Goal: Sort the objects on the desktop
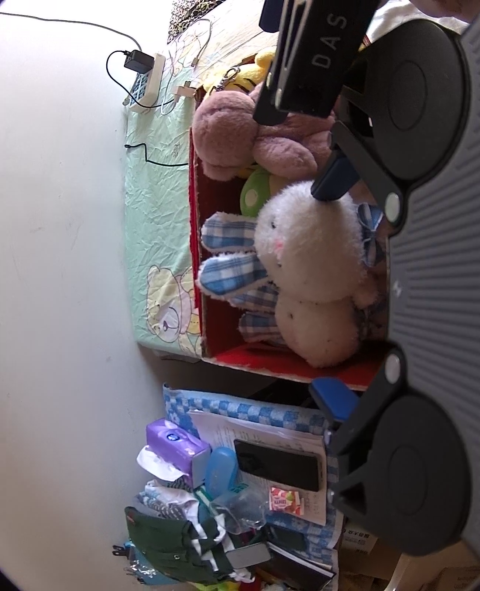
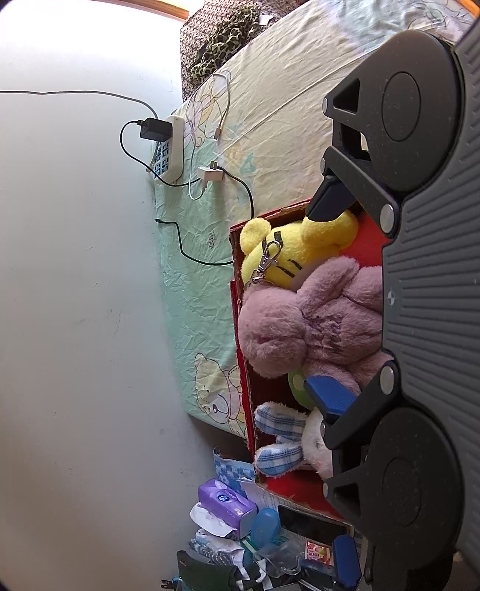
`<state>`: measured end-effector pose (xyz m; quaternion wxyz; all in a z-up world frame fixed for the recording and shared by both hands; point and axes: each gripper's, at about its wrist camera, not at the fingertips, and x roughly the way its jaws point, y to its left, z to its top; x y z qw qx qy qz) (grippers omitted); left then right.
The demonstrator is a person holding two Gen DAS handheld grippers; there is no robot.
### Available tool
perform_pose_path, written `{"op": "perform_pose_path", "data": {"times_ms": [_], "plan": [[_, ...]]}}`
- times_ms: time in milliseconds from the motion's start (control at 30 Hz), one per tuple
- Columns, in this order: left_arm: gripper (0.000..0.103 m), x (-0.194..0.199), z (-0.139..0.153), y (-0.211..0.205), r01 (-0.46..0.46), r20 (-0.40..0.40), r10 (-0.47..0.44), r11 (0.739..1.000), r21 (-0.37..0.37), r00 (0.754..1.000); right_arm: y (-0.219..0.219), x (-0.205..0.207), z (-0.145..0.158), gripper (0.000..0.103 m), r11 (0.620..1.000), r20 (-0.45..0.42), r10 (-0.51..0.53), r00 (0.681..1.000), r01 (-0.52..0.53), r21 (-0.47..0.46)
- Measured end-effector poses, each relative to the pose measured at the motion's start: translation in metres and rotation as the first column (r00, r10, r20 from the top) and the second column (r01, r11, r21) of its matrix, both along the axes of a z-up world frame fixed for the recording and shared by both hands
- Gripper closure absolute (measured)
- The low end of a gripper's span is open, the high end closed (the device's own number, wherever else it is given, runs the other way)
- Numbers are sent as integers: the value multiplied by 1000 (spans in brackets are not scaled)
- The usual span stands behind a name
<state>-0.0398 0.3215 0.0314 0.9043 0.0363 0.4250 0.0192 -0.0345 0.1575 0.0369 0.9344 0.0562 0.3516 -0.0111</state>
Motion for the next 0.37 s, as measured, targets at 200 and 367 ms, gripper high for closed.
{"op": "perform_pose_path", "data": {"times_ms": [200,367], "plan": [[2,-3,0,0,-8,6,8,1000,-1,1000,-2,-2,-1,11,1000,4,5,1000,-5,8],[2,-6,0,1,-22,5,22,1000,-4,1000,-2,-3,-1,11,1000,8,5,1000,-6,11]]}}
